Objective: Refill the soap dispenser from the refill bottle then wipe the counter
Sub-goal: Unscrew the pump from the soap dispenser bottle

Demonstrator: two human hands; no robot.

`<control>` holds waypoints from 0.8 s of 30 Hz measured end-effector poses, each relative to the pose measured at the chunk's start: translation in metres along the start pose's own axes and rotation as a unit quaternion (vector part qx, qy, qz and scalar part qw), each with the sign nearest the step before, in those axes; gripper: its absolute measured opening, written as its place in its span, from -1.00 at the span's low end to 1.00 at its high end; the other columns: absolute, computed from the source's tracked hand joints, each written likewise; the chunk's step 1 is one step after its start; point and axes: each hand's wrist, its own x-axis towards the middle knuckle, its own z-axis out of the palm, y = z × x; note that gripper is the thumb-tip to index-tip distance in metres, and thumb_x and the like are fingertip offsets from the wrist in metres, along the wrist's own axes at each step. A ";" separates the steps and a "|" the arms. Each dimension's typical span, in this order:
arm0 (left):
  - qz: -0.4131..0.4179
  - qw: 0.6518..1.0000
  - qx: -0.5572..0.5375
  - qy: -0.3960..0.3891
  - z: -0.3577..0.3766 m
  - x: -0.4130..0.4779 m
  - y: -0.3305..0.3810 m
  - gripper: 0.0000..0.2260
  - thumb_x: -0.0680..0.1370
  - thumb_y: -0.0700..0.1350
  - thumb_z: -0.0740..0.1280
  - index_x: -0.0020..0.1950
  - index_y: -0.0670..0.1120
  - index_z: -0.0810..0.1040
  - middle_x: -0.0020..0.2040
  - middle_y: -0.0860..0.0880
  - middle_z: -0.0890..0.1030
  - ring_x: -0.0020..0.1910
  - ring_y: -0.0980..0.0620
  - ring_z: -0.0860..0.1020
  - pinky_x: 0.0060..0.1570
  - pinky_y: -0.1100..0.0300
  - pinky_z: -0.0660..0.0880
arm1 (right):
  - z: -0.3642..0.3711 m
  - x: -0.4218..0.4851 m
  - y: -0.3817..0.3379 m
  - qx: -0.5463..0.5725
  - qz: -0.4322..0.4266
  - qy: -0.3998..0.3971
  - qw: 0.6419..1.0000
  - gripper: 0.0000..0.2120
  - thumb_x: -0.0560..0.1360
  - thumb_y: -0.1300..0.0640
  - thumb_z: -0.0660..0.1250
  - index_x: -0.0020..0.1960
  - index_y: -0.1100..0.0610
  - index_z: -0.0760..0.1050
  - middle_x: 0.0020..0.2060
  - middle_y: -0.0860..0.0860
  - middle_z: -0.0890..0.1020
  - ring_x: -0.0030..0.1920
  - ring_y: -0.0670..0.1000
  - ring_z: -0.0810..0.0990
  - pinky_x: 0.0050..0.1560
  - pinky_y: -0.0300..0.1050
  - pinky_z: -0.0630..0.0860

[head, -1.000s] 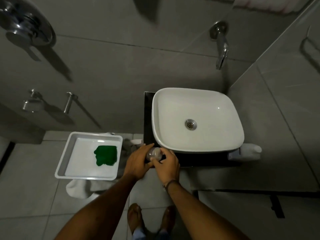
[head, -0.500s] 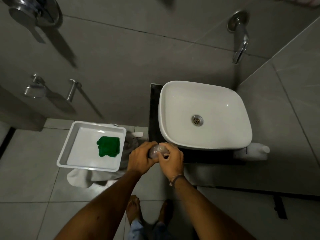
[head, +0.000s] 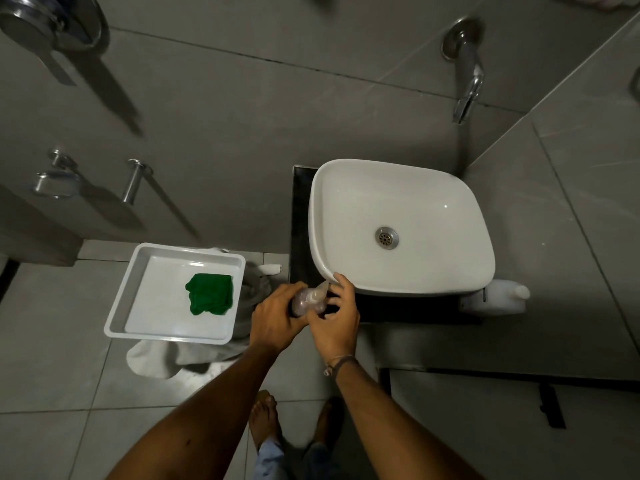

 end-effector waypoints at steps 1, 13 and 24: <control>0.000 1.000 -0.003 0.002 0.001 -0.001 0.000 -0.35 0.43 0.31 0.35 0.38 -0.07 0.65 0.24 -0.07 0.73 0.16 -0.11 0.71 0.14 0.06 0.61 | 0.001 0.000 -0.002 0.002 0.005 0.016 1.000 -0.27 0.30 0.30 0.61 0.35 -0.08 0.40 0.06 -0.08 0.60 0.01 -0.06 0.64 -0.08 -0.15 0.68; 0.000 1.000 -0.004 -0.005 0.000 0.000 -0.001 -0.36 0.45 0.25 0.35 0.42 -0.08 0.62 0.26 -0.07 0.72 0.18 -0.10 0.70 0.17 -0.11 0.67 | 0.002 -0.003 0.000 -0.030 -0.010 0.022 0.999 -0.30 0.29 0.19 0.62 0.33 -0.10 0.40 0.03 -0.09 0.62 -0.08 -0.08 0.66 -0.12 -0.16 0.68; -0.002 1.000 -0.025 -0.017 -0.002 0.000 0.001 -0.37 0.44 0.24 0.37 0.40 -0.09 0.64 0.25 -0.08 0.71 0.17 -0.09 0.69 0.18 -0.06 0.66 | 0.001 -0.001 0.004 -0.061 -0.046 -0.003 0.997 -0.39 0.37 0.26 0.54 0.34 -0.05 0.45 0.13 -0.04 0.61 0.02 -0.03 0.64 -0.01 -0.08 0.69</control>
